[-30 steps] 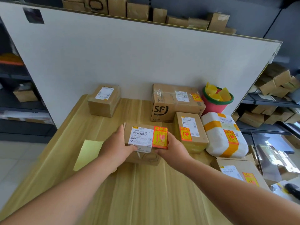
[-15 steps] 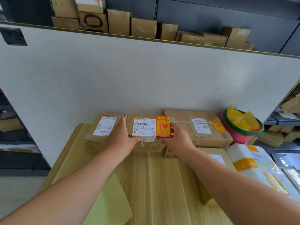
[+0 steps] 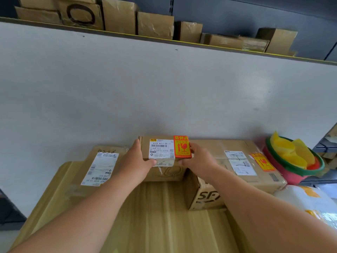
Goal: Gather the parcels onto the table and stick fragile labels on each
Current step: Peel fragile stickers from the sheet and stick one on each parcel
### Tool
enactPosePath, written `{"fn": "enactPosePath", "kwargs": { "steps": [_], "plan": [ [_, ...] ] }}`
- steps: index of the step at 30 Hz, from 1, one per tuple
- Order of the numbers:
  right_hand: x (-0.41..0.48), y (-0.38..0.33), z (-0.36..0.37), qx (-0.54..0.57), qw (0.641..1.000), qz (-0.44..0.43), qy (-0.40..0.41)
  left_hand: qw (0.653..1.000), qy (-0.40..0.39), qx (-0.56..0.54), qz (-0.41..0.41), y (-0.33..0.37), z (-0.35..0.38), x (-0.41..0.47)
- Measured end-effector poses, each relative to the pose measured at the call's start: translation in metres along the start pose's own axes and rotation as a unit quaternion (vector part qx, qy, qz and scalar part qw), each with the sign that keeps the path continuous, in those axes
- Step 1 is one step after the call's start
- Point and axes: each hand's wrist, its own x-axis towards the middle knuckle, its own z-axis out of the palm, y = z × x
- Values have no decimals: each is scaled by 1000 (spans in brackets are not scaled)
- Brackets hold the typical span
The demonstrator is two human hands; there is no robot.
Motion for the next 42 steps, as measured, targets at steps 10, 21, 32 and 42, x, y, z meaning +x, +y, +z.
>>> {"fn": "enactPosePath", "kwargs": {
  "steps": [10, 21, 32, 42],
  "plan": [
    [12, 6, 12, -182, 983, 21, 17, 997, -39, 59, -13, -8, 21, 12],
    [-10, 24, 38, -361, 924, -129, -14, 984, -23, 169, 48, -5, 22, 9],
    [-35, -23, 51, -359, 915, -185, -10, 975, 22, 221, 11, -23, -22, -14],
    [-66, -62, 132, -216, 926, -307, -42, 957, 50, 242, -155, -105, -51, -37]
  ]
}}
